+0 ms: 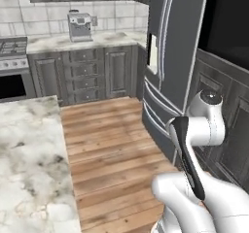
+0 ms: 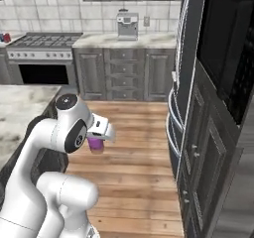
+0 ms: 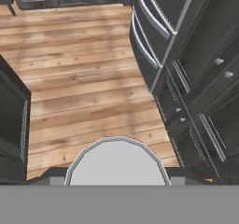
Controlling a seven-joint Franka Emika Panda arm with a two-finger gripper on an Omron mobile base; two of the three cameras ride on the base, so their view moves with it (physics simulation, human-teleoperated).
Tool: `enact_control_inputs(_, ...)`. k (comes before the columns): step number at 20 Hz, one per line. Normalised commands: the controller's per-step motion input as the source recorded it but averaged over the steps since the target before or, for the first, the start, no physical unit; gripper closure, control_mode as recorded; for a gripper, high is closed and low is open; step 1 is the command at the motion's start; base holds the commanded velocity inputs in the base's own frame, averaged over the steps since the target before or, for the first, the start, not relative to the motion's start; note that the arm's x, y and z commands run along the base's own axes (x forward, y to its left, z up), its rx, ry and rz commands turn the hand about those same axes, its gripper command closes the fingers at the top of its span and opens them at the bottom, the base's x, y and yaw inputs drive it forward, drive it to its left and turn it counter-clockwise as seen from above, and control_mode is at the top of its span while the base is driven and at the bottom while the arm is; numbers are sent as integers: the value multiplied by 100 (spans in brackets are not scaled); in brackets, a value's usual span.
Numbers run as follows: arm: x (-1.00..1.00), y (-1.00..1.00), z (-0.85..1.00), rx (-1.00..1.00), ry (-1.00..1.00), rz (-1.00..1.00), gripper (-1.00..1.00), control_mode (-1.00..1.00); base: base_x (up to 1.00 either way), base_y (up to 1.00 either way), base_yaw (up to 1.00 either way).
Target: Four empty soda cans are scattered around the kitchen. Gather all the cans and cluster them next to the stove for recycling.
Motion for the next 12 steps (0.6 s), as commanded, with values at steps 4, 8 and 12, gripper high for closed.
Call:
enact_control_inputs(4,0,0,0,0,0,0,100,100,100,0,0)
enact_control_inputs(8,0,0,0,0,0,0,100,100,100,0,0)
enact_control_inputs(12,0,0,0,0,0,0,100,100,100,0,0)
